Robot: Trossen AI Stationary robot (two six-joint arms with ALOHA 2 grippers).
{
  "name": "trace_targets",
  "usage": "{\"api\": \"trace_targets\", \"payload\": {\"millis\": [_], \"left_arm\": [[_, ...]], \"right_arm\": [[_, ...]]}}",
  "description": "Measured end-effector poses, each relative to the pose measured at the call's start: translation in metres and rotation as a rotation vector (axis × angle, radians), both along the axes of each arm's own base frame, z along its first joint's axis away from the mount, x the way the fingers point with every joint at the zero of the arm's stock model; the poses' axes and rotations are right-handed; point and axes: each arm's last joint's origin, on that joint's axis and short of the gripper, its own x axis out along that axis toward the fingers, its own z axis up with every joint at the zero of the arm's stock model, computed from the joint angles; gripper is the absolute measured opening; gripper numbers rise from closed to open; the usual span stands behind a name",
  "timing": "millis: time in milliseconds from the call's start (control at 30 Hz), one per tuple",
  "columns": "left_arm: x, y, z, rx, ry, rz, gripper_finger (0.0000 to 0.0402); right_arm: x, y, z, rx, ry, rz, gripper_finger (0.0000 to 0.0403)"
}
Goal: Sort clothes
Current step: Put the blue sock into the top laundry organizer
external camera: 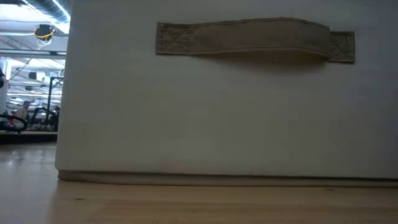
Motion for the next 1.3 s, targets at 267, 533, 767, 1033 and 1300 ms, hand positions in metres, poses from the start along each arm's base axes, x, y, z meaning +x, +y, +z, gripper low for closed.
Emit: {"api": "trace_targets", "payload": {"millis": [267,533,767,1033,1300], "left_arm": [[-0.028,-0.037,-0.046,-0.182,0.104,0.055,0.0166],[-0.018,-0.069,-0.122,-0.277,0.066,0.054,0.0166],[-0.011,-0.087,-0.175,-0.335,0.061,0.058,0.0166],[-0.009,-0.095,-0.213,-0.318,0.117,0.053,0.0166],[-0.002,-0.093,-0.24,-0.253,0.109,0.135,0.0166]], "right_arm": [[0.0,0.0,0.0,-0.002,0.0,-0.003,0.0007],[0.0,-0.001,0.0,-0.013,-0.004,-0.025,0.0007],[0.0,-0.001,0.001,-0.012,-0.01,-0.029,0.0007],[0.0,-0.001,0.001,-0.012,-0.012,-0.03,0.0007],[0.001,-0.001,0.003,-0.006,-0.039,-0.032,0.0007]]}}
